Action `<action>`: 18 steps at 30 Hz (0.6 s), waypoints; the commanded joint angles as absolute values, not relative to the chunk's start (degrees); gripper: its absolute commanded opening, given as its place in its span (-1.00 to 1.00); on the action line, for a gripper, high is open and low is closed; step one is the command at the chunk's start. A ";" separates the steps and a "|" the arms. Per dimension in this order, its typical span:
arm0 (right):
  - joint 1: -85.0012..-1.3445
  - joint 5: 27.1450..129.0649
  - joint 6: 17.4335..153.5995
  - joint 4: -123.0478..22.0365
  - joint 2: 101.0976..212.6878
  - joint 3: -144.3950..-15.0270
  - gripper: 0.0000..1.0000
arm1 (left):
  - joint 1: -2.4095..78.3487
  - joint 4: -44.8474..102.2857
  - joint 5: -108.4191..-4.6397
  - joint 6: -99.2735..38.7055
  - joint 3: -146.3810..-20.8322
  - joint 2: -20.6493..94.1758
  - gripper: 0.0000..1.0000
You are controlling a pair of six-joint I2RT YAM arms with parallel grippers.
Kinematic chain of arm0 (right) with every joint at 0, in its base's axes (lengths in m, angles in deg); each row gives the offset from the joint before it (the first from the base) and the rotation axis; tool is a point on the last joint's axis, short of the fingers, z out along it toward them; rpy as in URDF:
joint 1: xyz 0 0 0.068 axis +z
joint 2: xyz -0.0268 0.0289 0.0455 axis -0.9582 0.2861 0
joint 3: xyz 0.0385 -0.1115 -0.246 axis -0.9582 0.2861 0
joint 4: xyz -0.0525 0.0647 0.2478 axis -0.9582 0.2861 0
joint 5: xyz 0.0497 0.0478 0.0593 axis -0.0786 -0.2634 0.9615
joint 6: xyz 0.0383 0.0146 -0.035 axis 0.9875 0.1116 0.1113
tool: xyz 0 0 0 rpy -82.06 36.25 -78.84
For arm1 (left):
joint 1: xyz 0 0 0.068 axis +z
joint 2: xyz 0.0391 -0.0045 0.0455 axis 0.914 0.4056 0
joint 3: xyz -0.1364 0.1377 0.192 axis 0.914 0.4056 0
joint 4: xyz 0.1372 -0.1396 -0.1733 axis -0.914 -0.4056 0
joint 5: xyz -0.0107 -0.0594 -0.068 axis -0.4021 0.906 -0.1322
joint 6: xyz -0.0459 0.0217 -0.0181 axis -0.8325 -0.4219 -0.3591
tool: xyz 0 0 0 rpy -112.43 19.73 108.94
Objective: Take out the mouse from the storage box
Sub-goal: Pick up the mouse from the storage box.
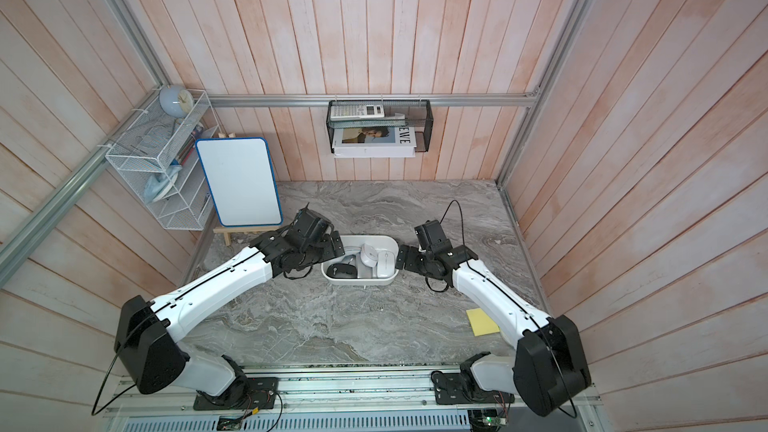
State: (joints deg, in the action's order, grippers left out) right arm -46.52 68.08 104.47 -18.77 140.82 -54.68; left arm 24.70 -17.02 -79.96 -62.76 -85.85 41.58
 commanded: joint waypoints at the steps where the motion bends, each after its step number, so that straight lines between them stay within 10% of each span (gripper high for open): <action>1: -45.95 66.18 104.76 -16.07 136.33 -51.67 0.95 | 22.39 -19.33 -78.78 -64.05 -91.17 47.10 1.00; 18: -45.87 64.24 105.13 -16.86 122.43 -41.09 0.95 | 20.45 -19.13 -75.27 -65.89 -106.46 66.97 0.75</action>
State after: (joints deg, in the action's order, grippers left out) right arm -46.13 65.72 104.56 -16.30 123.69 -42.42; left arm 20.73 -18.95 -75.15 -65.53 -104.32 65.80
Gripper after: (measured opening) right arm 0.977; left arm 0.881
